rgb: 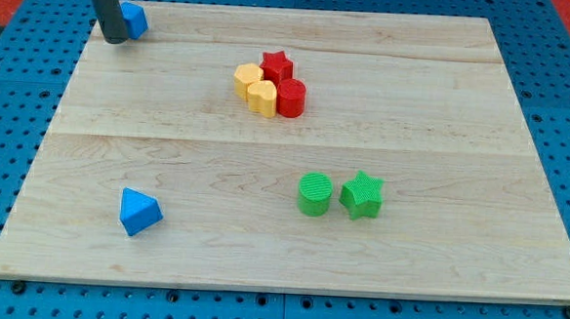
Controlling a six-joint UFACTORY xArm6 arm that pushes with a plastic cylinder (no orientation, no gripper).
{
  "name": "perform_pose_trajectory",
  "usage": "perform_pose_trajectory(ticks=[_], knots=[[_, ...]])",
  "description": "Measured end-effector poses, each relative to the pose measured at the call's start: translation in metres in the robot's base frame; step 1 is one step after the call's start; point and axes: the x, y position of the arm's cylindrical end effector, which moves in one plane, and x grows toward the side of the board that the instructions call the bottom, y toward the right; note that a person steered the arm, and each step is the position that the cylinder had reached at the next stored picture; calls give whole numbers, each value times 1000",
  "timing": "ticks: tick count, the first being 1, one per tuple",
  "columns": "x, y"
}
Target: Push the yellow heart towards the center right side of the board
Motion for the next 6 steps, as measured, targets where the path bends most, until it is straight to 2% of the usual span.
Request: perform_pose_trajectory(ticks=[2,3,4,5,6], knots=[[34,44],[48,94],[62,111],[75,158],[104,181]])
